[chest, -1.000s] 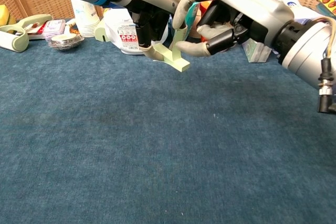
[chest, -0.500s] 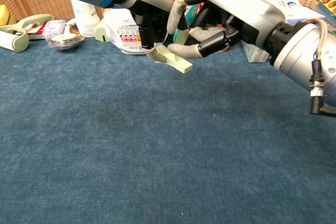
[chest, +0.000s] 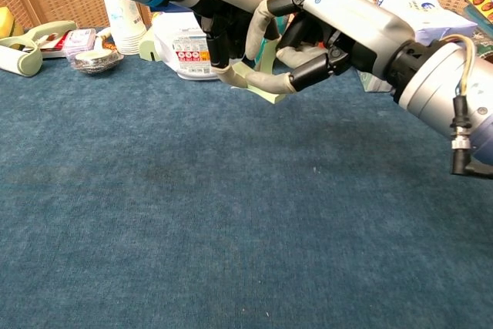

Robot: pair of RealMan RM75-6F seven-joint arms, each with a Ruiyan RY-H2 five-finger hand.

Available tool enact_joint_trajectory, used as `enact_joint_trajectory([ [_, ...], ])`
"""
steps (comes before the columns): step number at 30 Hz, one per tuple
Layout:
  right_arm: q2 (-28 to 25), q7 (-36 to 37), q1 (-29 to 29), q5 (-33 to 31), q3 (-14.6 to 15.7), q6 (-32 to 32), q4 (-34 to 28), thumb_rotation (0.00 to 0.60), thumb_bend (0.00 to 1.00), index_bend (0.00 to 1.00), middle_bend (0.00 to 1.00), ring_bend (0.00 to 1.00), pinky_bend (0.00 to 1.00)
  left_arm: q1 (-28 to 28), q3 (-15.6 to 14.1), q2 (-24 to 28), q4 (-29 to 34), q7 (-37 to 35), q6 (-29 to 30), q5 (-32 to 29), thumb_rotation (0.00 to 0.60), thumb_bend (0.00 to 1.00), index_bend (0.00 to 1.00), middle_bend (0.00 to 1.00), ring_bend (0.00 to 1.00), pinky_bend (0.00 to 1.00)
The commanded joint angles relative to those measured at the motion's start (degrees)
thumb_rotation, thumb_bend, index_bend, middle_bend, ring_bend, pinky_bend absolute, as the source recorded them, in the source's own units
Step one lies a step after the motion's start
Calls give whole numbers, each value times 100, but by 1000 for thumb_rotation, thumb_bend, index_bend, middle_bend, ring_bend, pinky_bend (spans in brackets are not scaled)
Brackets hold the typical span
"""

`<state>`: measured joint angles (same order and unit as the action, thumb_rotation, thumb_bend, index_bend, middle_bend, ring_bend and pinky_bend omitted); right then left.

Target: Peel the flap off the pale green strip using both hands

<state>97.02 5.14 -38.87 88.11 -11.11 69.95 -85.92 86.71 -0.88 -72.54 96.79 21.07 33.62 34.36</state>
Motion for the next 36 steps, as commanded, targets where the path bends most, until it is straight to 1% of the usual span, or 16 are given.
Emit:
enact_joint_trajectory([
  [1, 13, 9, -19, 7, -10, -3, 22, 512, 301, 507, 1000, 993, 826, 2, -11, 10, 7, -2, -6, 4, 600, 375, 611, 1000, 1000, 1000],
  [5, 14, 19, -20, 12, -11, 18, 29, 528, 301, 508, 1000, 993, 826, 1, -25, 17, 4, -19, -12, -9, 600, 375, 611, 1000, 1000, 1000],
  [8, 6, 57, -4, -16, -21, 39, 55, 528, 301, 500, 1000, 993, 826, 6, -37, 20, 12, -17, -24, 7, 600, 375, 611, 1000, 1000, 1000],
  [17, -36, 183, -20, -122, -59, -32, 136, 528, 301, 401, 1000, 991, 825, -5, -63, 29, 53, -21, 7, 42, 600, 375, 611, 1000, 1000, 1000],
  [32, -13, 248, -44, -198, -17, -141, 241, 528, 301, 386, 1000, 986, 824, -28, -84, 31, -9, -11, 60, 64, 600, 375, 611, 1000, 1000, 1000],
  [36, -39, 285, -20, -220, -5, -138, 281, 526, 300, 320, 1000, 984, 823, -44, -114, 22, -55, 15, 78, 69, 600, 375, 611, 1000, 1000, 1000],
])
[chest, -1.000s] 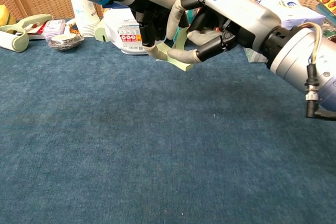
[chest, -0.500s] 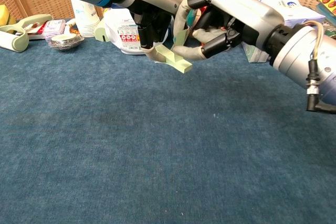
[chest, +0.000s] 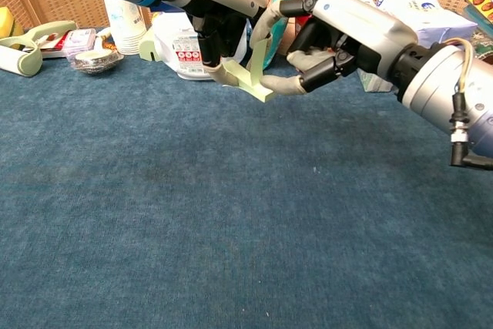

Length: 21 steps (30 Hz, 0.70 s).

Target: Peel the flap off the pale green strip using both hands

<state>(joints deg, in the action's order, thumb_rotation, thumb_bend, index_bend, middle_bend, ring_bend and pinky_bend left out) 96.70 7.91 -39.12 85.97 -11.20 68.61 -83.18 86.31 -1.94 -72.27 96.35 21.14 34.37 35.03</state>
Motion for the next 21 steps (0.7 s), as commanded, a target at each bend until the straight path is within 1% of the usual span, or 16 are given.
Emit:
enact_joint_trajectory([
  [1, -14, 11, 6, -13, 2, -7, 21, 525, 300, 292, 1000, 984, 823, -5, -16, -13, -25, 23, 6, 9, 600, 375, 611, 1000, 1000, 1000],
  [3, -21, 25, 15, -32, -1, -7, 36, 522, 300, 263, 1000, 983, 823, -6, -28, -17, -38, 44, 14, 12, 600, 375, 611, 1000, 1000, 1000],
  [6, -56, 68, 45, -72, -3, -3, 71, 522, 301, 268, 1000, 983, 823, -18, -42, -42, -68, 50, 3, 1, 600, 375, 611, 1000, 1000, 1000],
  [11, -49, 121, 59, -62, 21, 3, 109, 521, 301, 321, 1000, 983, 823, -28, -37, -62, -95, 55, -1, 7, 600, 375, 611, 1000, 1000, 1000],
  [21, -39, 160, 81, -31, 33, 54, 151, 522, 301, 394, 1000, 982, 822, -18, -15, -69, -109, 72, 1, -20, 600, 375, 611, 1000, 1000, 1000],
])
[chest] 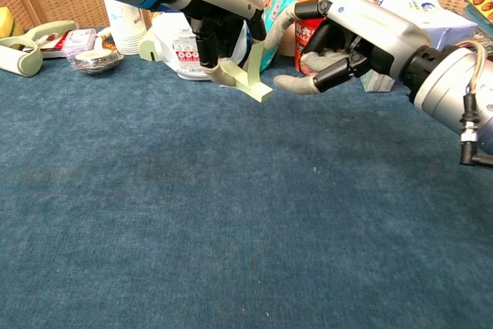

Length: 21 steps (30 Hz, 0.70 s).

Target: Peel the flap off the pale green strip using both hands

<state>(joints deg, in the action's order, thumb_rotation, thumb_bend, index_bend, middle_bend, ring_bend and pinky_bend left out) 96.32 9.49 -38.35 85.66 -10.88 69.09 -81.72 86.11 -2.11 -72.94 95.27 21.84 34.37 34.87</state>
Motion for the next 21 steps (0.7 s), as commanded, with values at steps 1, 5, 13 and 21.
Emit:
enact_joint_trajectory([
  [1, -2, 9, 6, 0, 1, 6, 6, 523, 301, 394, 1000, 982, 822, 3, 5, -5, -2, 3, 3, -7, 600, 375, 611, 1000, 1000, 1000],
  [5, -13, 21, 15, 13, 13, 13, -11, 521, 300, 394, 1000, 983, 822, 4, 10, -18, -7, 14, 13, -13, 600, 375, 611, 1000, 1000, 1000],
  [13, -12, -36, -2, 57, 29, 6, -108, 523, 301, 396, 1000, 982, 822, 3, 43, -68, -31, 22, 47, -22, 600, 375, 611, 1000, 1000, 1000],
  [21, -4, -113, -30, 60, 10, -13, -203, 522, 301, 399, 1000, 982, 822, -2, 83, -96, -30, -6, 34, -37, 600, 375, 611, 1000, 1000, 1000],
])
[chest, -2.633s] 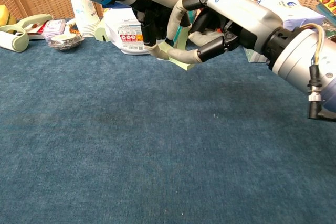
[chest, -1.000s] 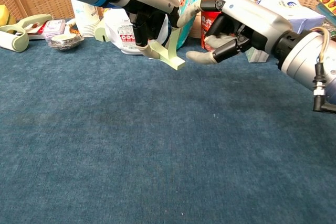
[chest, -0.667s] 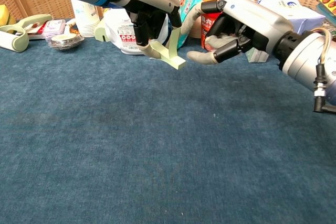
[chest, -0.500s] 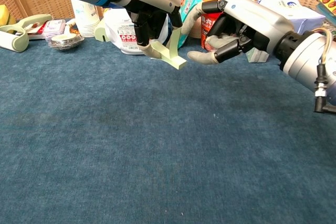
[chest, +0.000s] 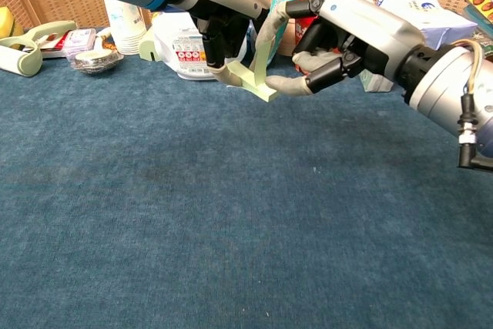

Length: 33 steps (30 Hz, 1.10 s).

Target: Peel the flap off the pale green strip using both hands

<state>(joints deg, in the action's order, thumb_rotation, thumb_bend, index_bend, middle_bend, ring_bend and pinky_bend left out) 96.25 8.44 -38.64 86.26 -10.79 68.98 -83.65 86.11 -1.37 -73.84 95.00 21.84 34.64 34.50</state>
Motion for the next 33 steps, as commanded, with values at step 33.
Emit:
enact_joint_trajectory([
  [33, 86, 30, -40, 81, -8, 36, -5, 600, 325, 574, 1000, 992, 822, -12, 33, 20, 63, 8, -24, 13, 600, 375, 611, 1000, 1000, 1000],
])
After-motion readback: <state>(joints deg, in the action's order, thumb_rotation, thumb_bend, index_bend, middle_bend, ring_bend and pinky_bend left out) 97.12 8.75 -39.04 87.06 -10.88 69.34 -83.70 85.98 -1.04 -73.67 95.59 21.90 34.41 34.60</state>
